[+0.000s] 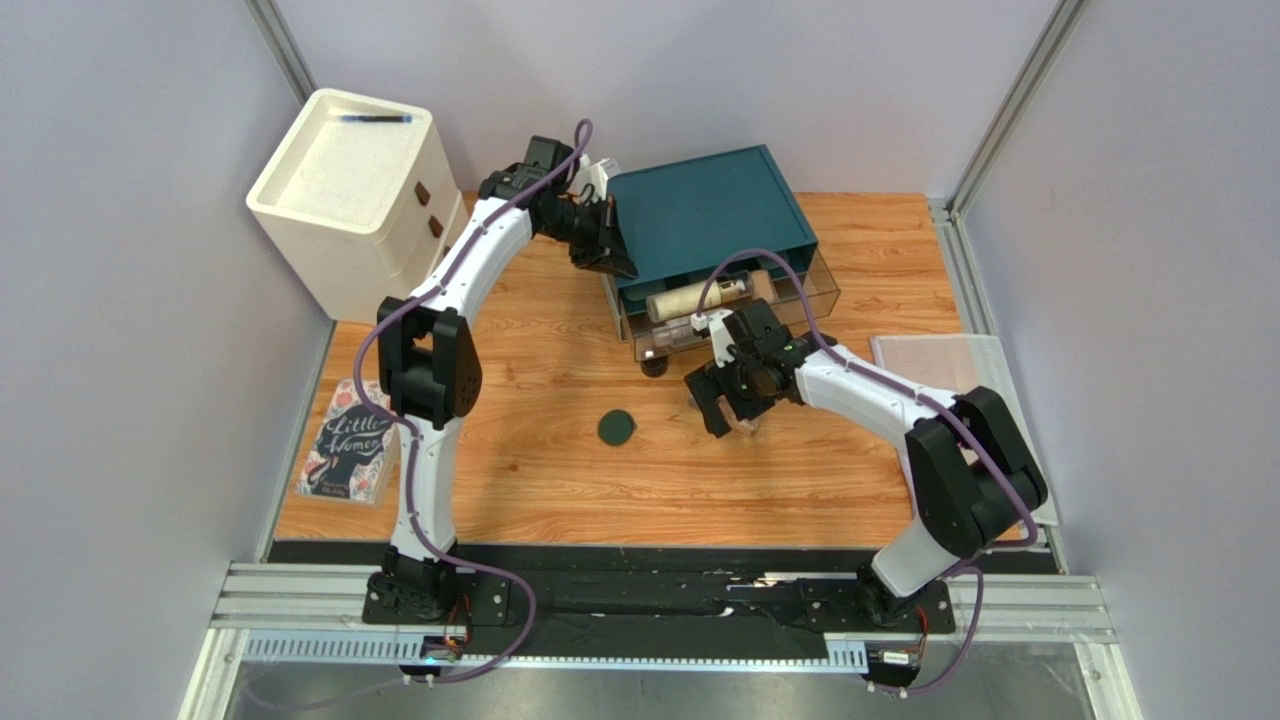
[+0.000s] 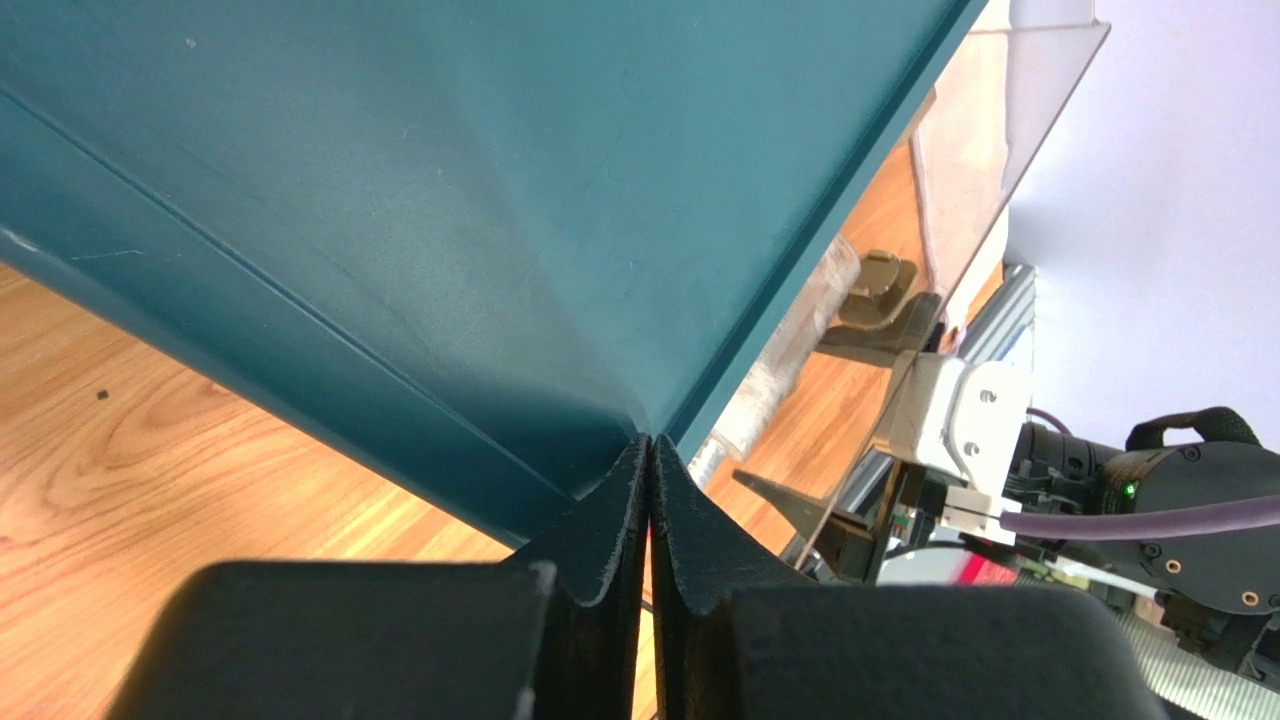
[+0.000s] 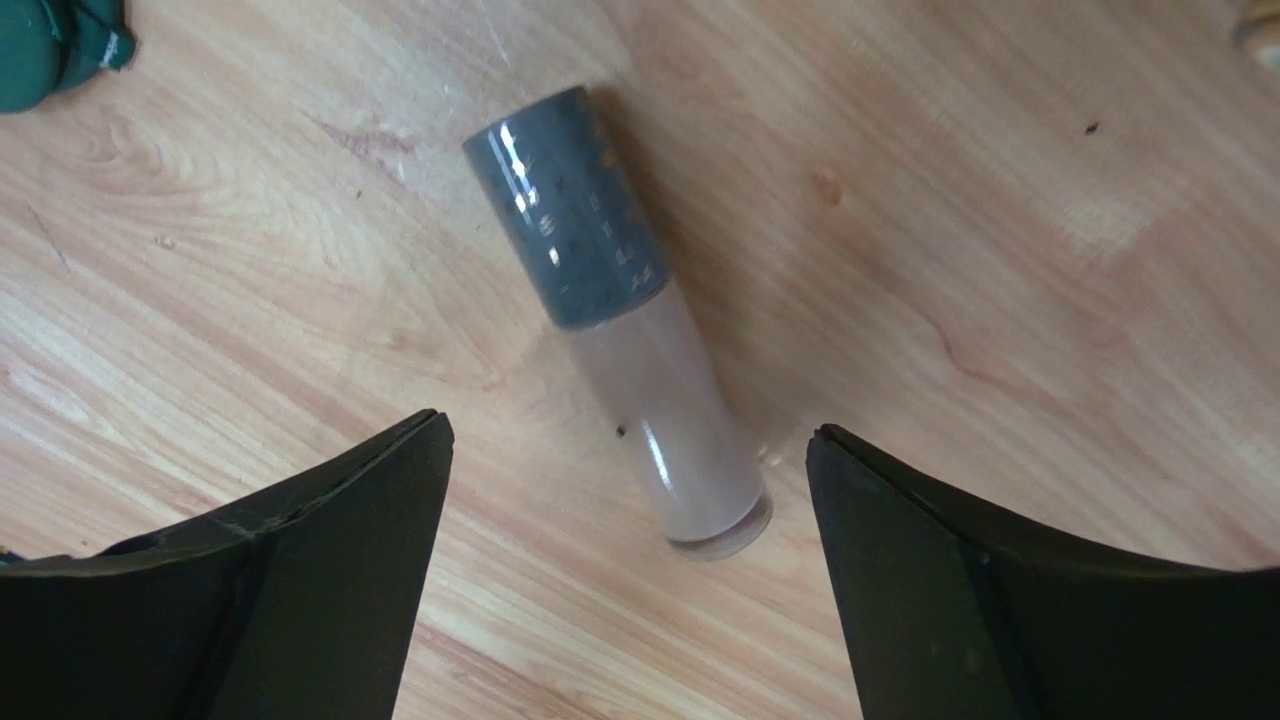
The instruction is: Organize the makeup
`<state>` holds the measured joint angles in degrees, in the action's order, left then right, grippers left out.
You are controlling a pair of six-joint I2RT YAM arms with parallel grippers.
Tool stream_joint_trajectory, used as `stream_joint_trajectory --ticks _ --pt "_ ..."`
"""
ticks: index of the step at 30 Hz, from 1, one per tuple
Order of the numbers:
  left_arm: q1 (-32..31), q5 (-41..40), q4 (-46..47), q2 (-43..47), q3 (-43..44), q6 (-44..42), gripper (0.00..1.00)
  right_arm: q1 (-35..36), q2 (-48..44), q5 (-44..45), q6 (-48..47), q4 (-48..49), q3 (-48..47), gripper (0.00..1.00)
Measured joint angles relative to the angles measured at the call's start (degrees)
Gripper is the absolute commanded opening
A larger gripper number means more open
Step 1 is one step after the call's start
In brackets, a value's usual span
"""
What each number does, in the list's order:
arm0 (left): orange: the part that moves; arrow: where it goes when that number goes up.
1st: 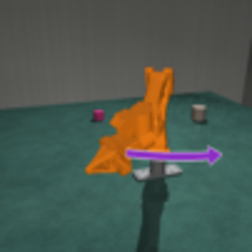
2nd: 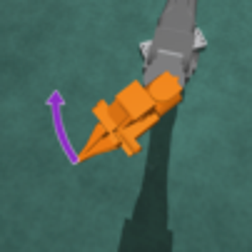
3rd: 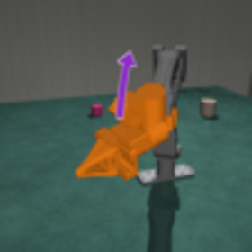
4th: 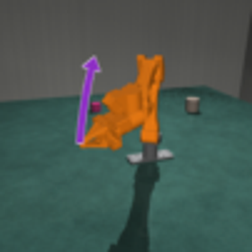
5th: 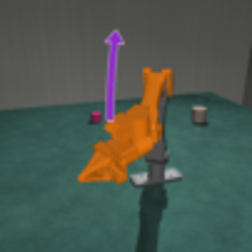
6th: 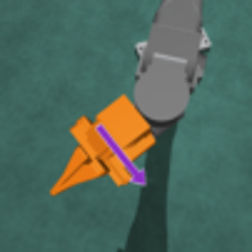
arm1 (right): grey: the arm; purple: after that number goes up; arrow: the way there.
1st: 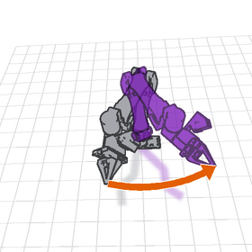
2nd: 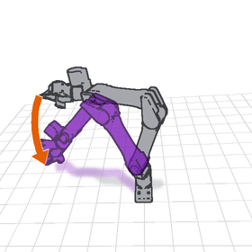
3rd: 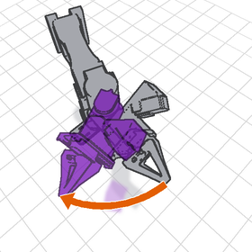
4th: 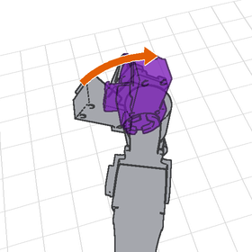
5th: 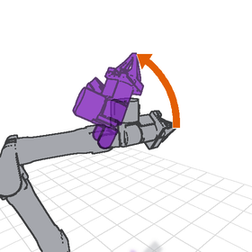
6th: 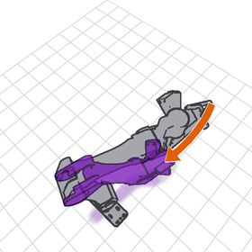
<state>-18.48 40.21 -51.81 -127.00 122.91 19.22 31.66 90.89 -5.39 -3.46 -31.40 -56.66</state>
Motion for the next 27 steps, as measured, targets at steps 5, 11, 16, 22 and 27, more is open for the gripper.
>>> stream_joint_trajectory --ticks 5,11,16,22,27 --pt "0.0 -0.04 -0.07 0.0 0.04 0.0 0.08 -0.07 2.34 -0.26 -0.13 0.63 -2.25 0.66" --pt "-0.07 -0.61 -0.85 -0.11 0.81 -0.02 0.08 0.07 2.23 -0.63 0.31 0.39 -2.27 0.68" --pt "-0.07 -0.63 -1.33 -0.42 1.33 -0.02 0.08 1.01 -0.31 1.01 0.7 -1.73 -0.2 0.71" --pt "-0.07 -0.59 -1.36 -0.46 1.36 -0.04 0.08 1.27 -7.85 2.99 1.51 -3.23 0.48 0.72" --pt "-0.07 -0.57 -1.33 -0.48 1.36 -0.02 0.08 1.25 -13.53 3.3 3.32 -0.83 0.76 0.72"
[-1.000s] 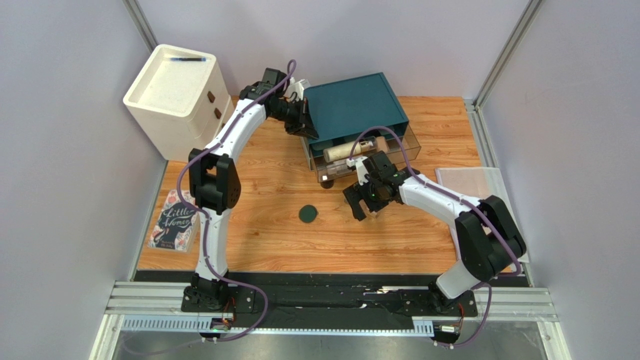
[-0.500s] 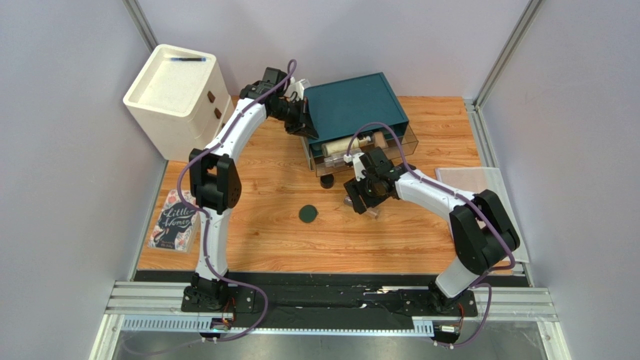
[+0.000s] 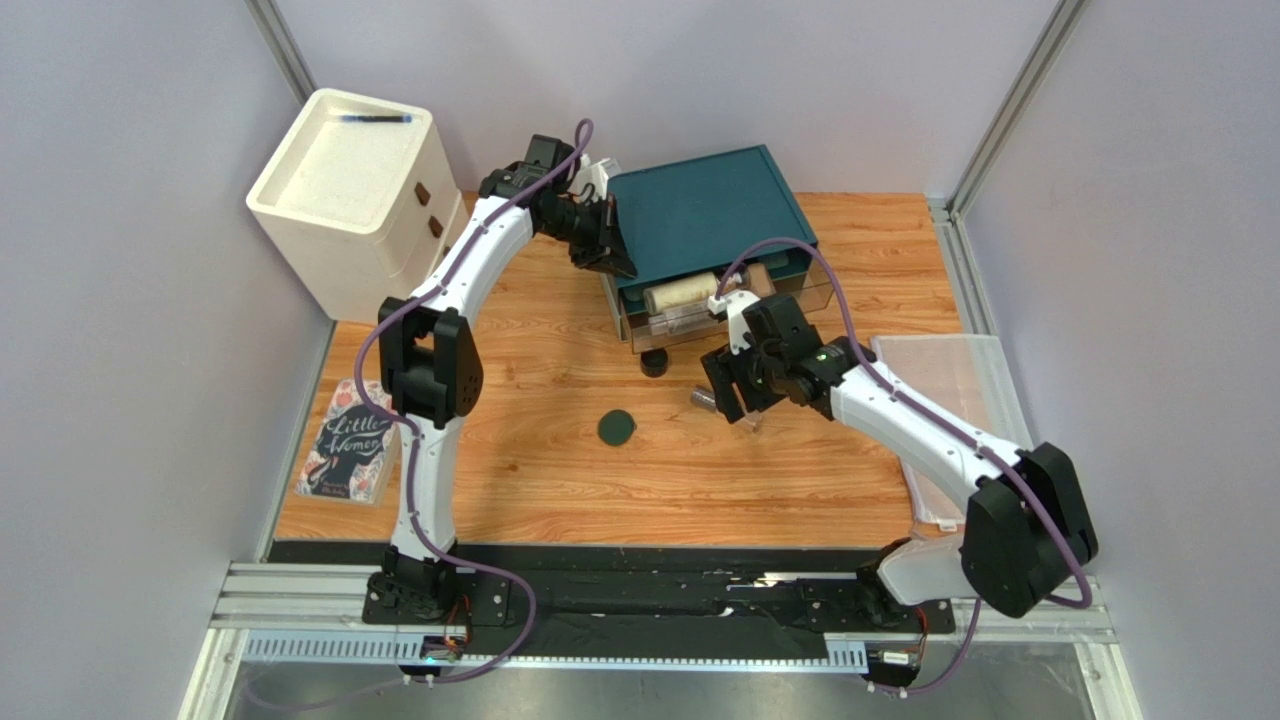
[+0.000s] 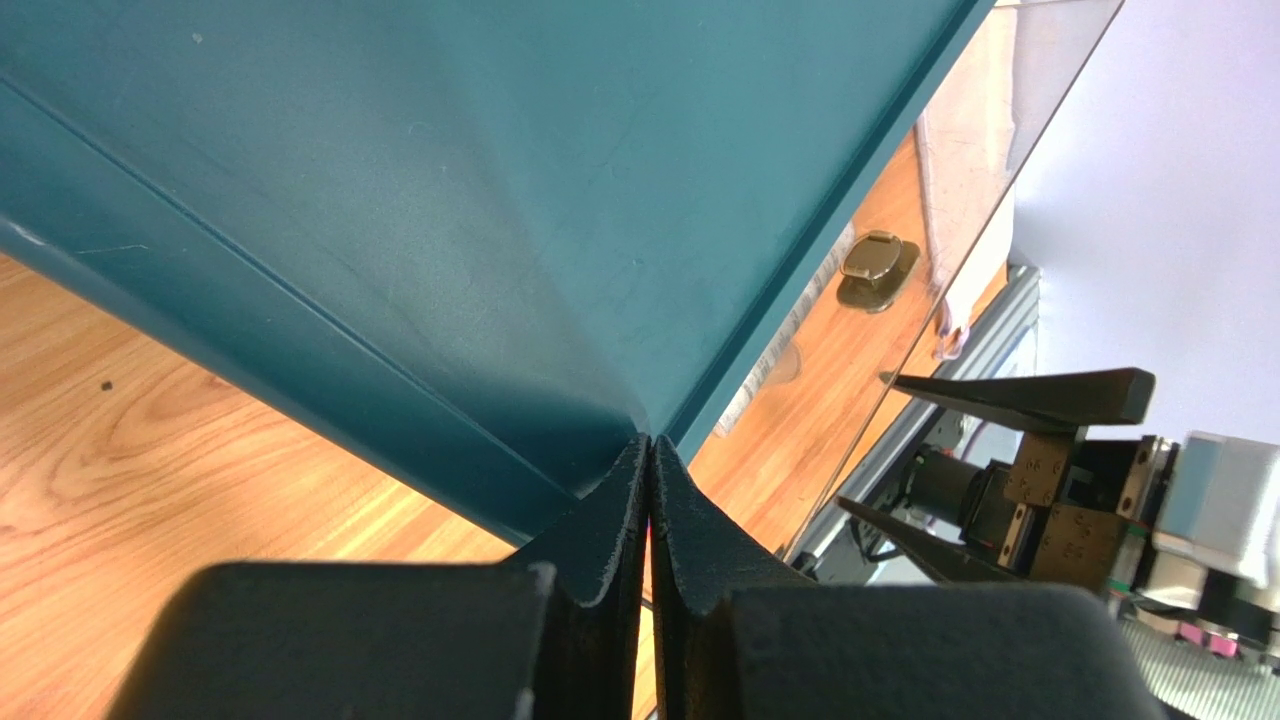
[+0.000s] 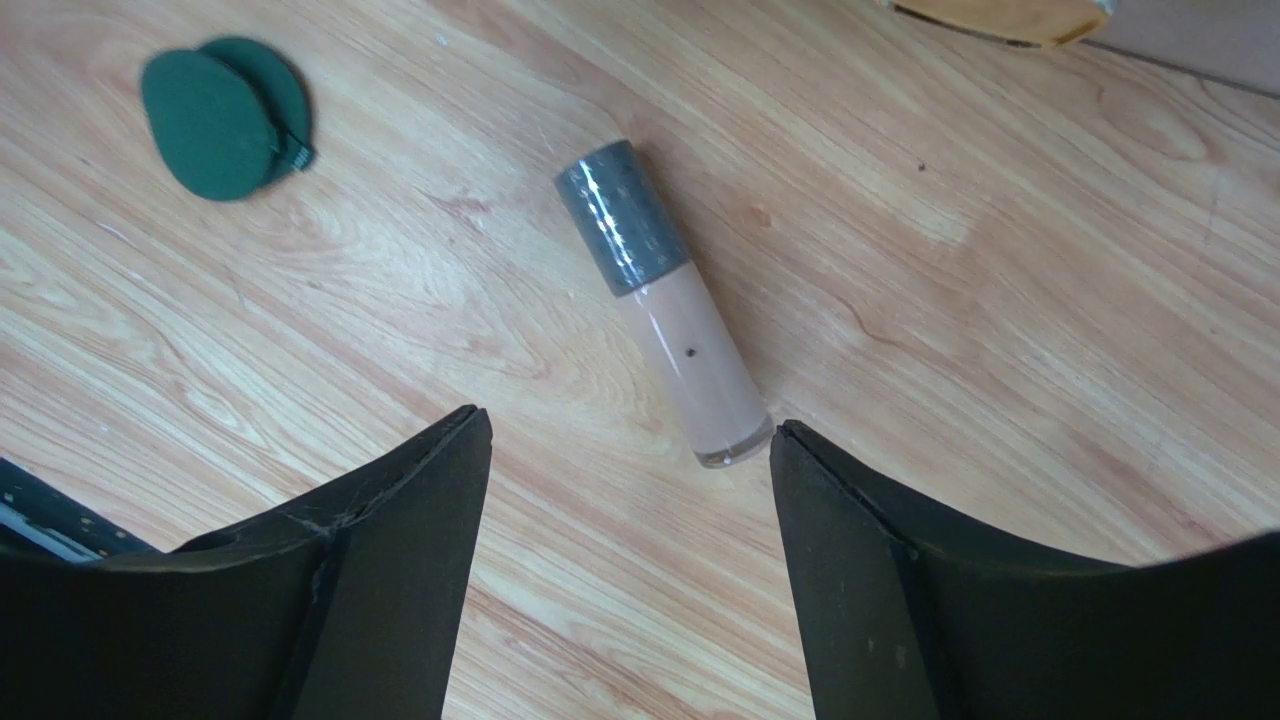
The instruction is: Organize the makeup
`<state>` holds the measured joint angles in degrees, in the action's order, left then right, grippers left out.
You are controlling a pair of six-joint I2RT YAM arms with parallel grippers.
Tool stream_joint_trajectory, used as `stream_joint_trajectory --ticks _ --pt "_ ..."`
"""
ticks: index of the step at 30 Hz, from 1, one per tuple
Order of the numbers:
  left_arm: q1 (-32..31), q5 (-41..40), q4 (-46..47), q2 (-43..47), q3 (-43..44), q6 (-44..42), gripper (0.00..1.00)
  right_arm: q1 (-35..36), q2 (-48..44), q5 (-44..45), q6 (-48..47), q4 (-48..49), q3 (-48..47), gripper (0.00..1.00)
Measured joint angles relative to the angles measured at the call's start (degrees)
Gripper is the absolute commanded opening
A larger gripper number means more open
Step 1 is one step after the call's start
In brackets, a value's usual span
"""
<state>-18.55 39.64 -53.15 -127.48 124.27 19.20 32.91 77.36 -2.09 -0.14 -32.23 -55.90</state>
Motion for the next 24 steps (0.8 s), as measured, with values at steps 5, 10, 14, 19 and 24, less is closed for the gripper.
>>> stream_joint_trajectory --ticks 5,10,14,19,24 --pt "0.02 0.13 0.0 -0.02 0.0 0.0 0.08 -1.05 -1.2 -2.56 3.89 4.7 4.33 0.73" --pt "0.07 0.26 0.04 -0.04 0.0 -0.02 0.08 -4.02 -3.39 -4.24 8.31 8.87 12.9 0.75" --pt "0.07 0.37 0.13 -0.04 -0.09 0.0 0.08 -7.67 -6.62 -5.35 11.52 13.22 18.34 0.75" --pt "0.22 0.9 0.46 -0.04 -0.57 0.02 0.08 -9.9 -7.19 -5.53 13.42 17.35 20.5 0.76" --pt "0.35 1.6 1.27 0.13 -1.31 0.09 0.08 -10.01 -7.19 -5.9 13.35 21.27 20.79 0.76"
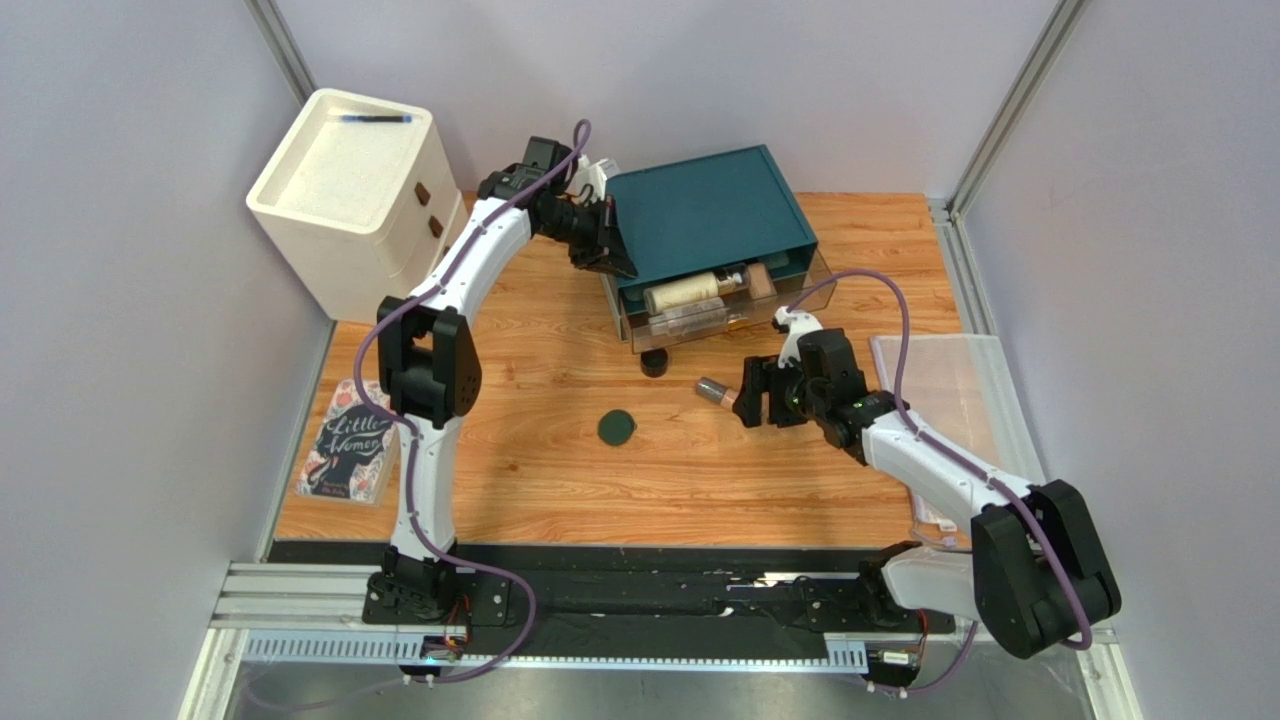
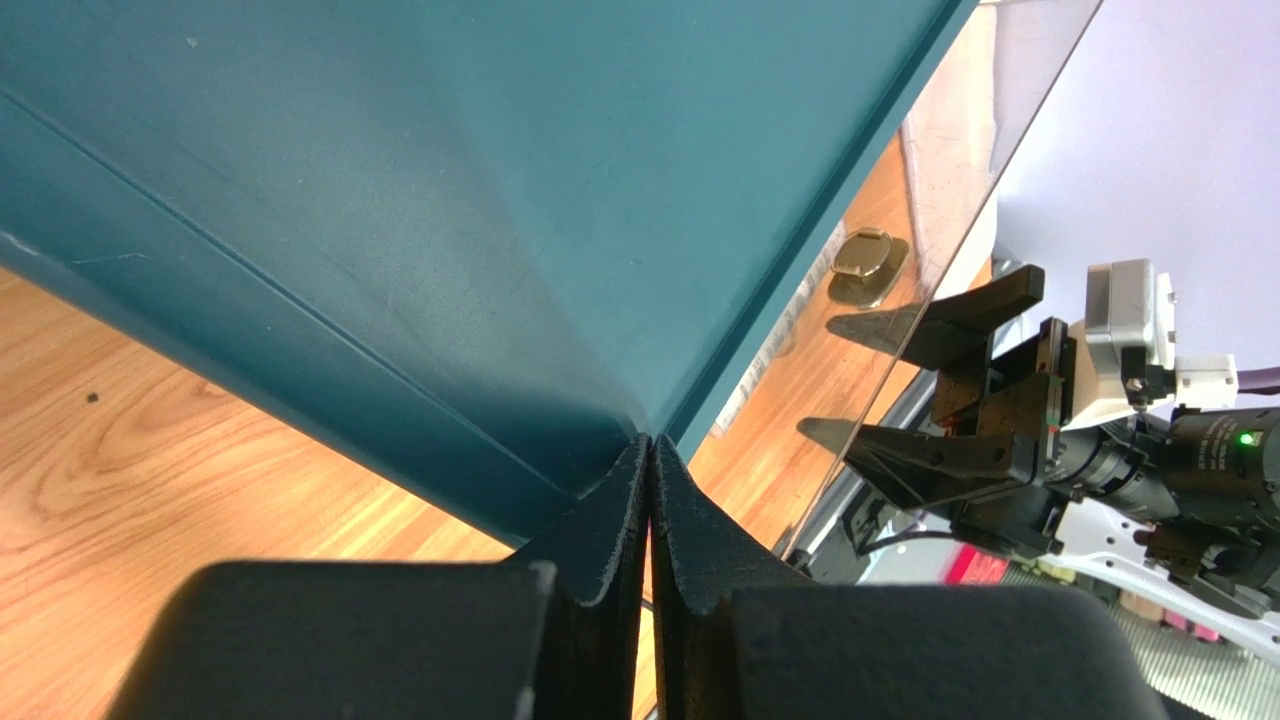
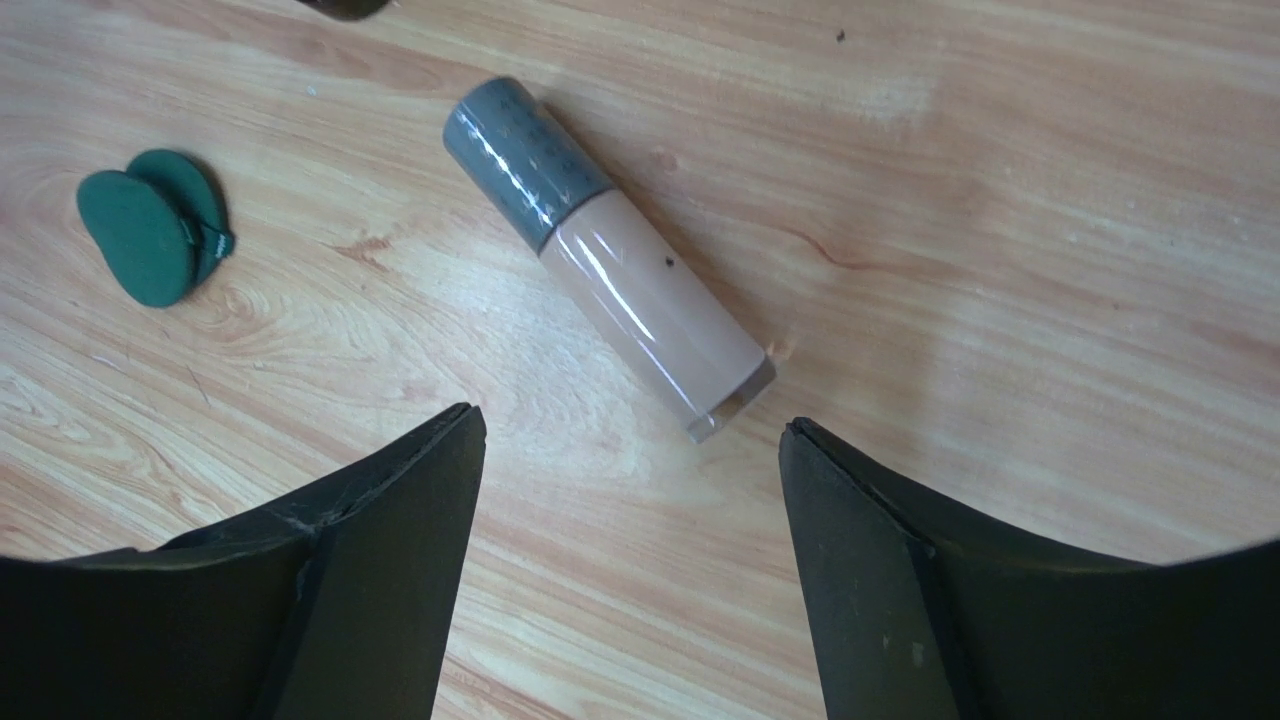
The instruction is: Organize the makeup
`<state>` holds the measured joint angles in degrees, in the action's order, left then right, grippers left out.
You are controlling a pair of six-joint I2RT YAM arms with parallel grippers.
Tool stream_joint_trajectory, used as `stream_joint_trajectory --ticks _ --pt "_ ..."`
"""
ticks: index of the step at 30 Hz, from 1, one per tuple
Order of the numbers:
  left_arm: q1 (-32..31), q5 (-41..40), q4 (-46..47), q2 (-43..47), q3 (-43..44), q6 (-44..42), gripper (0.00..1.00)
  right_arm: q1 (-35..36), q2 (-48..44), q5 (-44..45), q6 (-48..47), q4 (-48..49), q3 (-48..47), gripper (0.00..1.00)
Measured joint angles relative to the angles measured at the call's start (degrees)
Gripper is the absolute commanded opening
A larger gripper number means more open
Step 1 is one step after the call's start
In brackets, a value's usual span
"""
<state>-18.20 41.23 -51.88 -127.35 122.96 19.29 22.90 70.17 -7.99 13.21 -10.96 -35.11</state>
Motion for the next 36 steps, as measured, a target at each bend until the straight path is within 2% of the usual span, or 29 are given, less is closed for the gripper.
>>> stream_joint_trajectory --ticks 10,18,31,36 --pt "0.13 0.66 1.14 0.39 -1.05 0.15 0.08 0.0 9.18 -4.26 -0.66 4.79 -0.42 0.75" --pt "0.13 0.63 1.11 0.39 -1.05 0.15 0.08 2.25 11.06 -4.83 -1.66 4.24 -1.03 0.74" --pt "0.13 0.33 0.81 0.37 -0.74 0.15 0.08 7.74 10.34 4.39 -2.56 1.2 -3.1 0.74" --pt "0.13 0.33 0.81 0.37 -0.74 0.15 0.08 8.24 13.38 7.41 -3.32 0.48 -7.19 0.68"
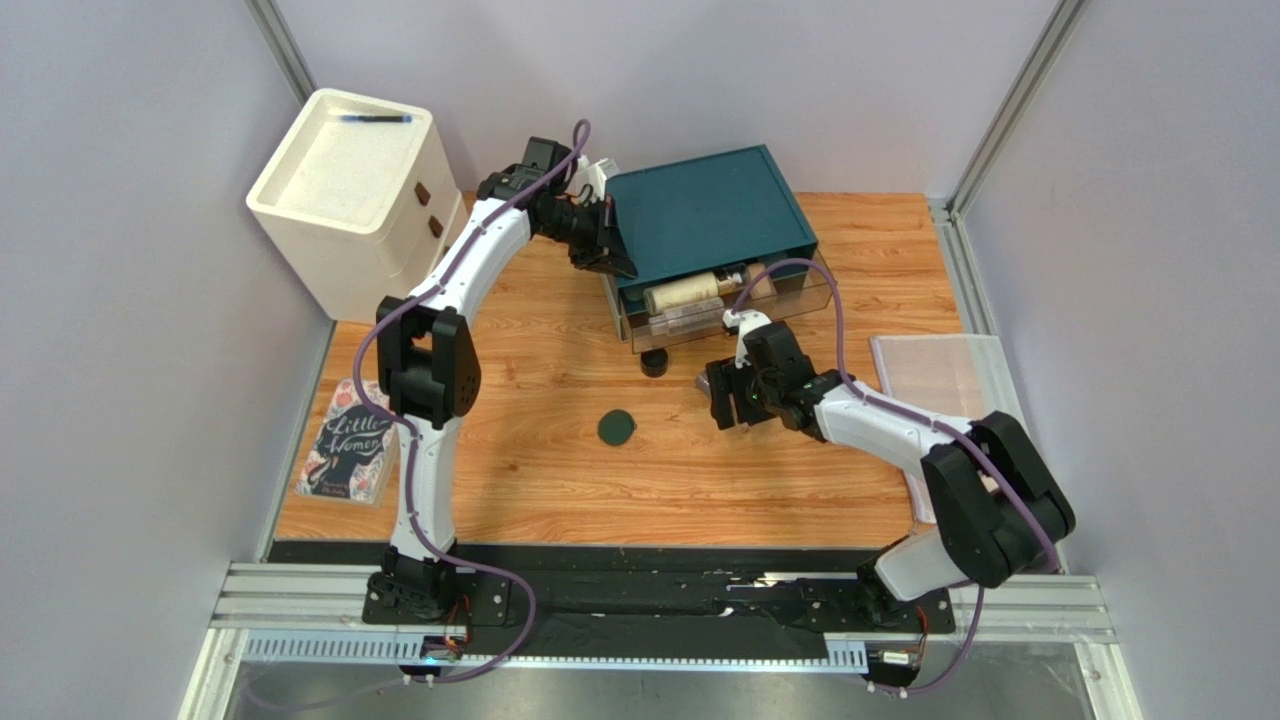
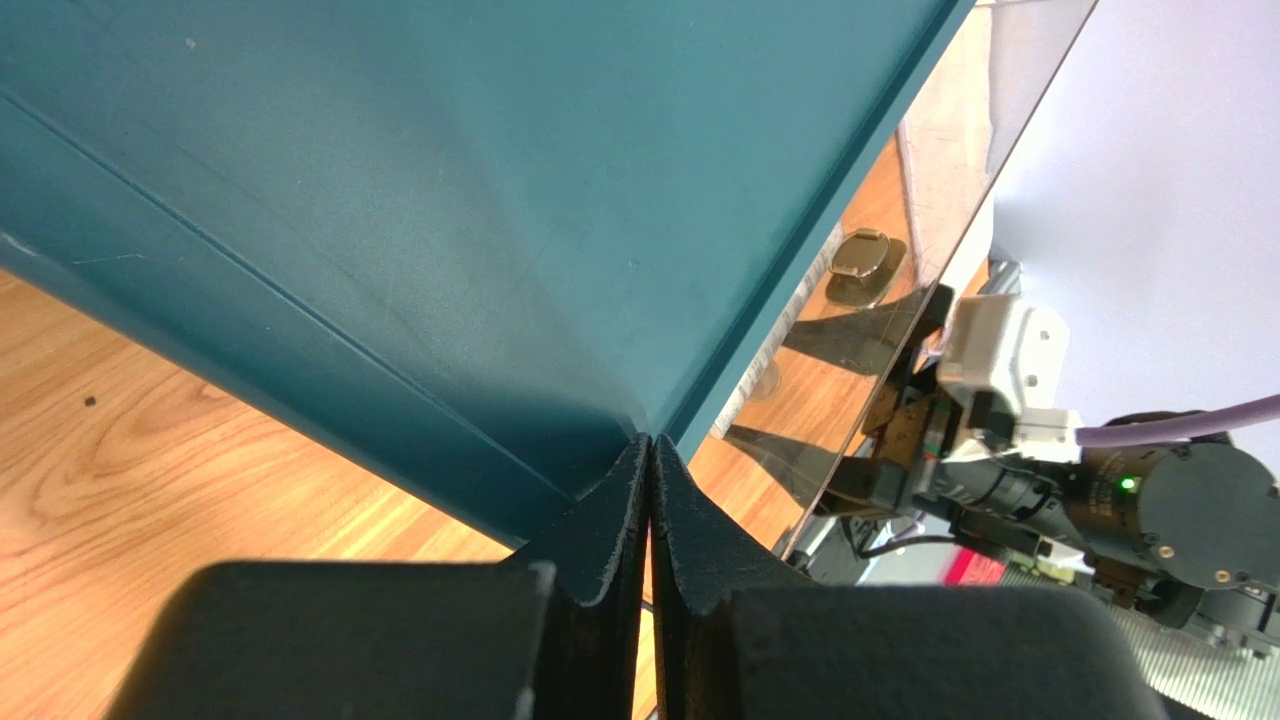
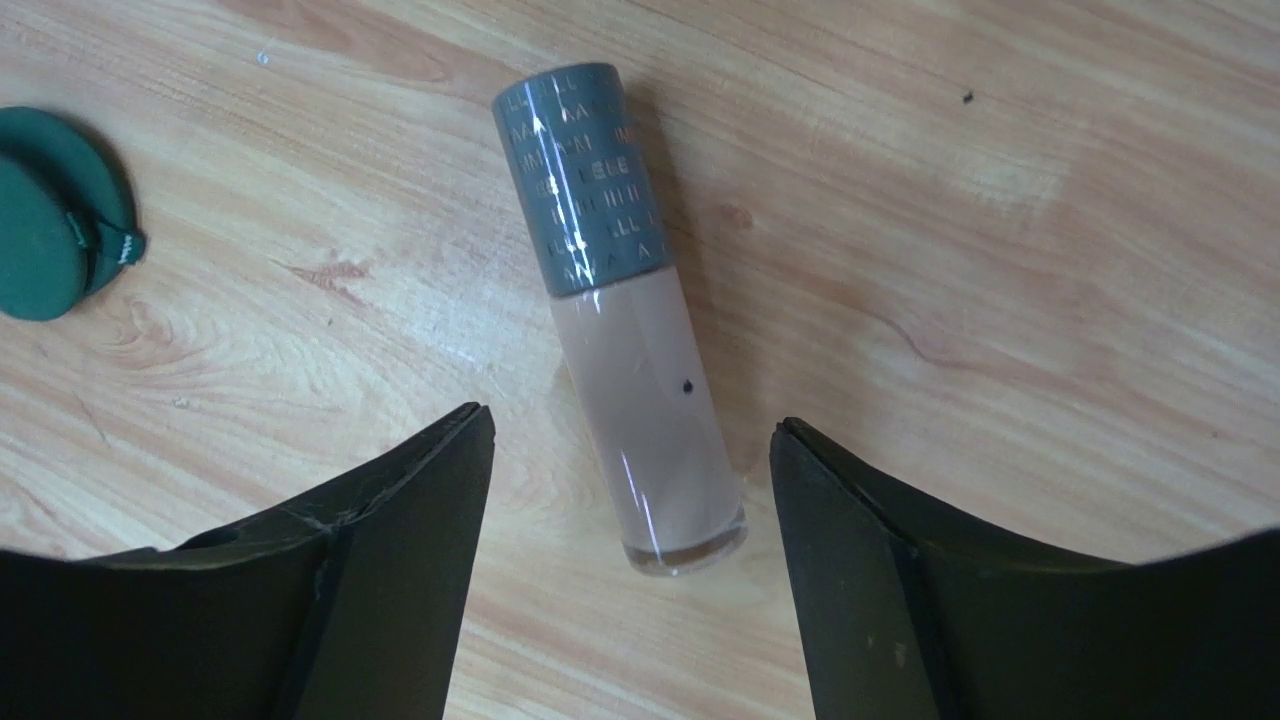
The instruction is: Organize the makeup
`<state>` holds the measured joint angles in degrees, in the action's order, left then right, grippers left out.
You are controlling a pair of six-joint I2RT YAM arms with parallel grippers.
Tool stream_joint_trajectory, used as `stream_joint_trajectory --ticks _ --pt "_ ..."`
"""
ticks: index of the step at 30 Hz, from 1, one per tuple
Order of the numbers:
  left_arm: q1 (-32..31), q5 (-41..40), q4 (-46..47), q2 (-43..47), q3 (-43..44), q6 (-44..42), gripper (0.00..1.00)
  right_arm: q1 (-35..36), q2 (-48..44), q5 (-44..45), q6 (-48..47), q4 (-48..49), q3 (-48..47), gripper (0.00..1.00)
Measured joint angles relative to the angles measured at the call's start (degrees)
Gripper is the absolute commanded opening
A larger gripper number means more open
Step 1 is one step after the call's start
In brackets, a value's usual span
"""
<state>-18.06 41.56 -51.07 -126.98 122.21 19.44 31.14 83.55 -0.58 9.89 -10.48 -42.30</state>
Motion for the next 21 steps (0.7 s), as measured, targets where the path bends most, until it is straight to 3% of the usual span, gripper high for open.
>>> stream_joint_trajectory --ticks 10,14,21 --pt "0.0 0.0 -0.02 0.0 0.0 -0.02 0.08 3.1 6.16 0.09 -0.92 -2.91 -3.19 0.56" --pt "0.0 -0.02 -0.04 0.0 0.0 -0.02 0.08 4.7 6.14 0.0 -0.42 -4.04 -3.41 0.19" --pt "0.07 -0.04 -0.24 0.0 0.11 -0.02 0.08 6.21 8.0 -0.55 0.13 -8.5 -6.64 0.0"
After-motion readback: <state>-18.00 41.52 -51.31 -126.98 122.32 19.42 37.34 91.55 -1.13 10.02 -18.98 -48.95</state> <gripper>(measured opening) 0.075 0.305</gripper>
